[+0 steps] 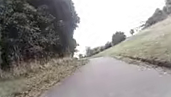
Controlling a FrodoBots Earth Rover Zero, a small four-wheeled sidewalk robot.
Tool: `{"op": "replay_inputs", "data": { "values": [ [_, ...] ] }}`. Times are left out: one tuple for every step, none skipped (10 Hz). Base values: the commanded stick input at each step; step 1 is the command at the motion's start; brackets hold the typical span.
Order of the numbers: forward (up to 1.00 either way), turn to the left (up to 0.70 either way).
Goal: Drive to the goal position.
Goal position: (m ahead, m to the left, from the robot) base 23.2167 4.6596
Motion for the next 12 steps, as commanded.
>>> {"op": "replay_inputs", "data": {
  "values": [
    [0.45,0.00],
    [0.45,0.00],
    [0.45,0.00],
    [0.45,0.00],
    [0.45,0.00],
    [0.45,-0.26],
    [0.45,-0.26],
    [0.45,-0.27],
    [0.45,0.00],
    [0.45,0.00],
    [0.45,0.00],
    [0.45,0.00]
  ]
}}
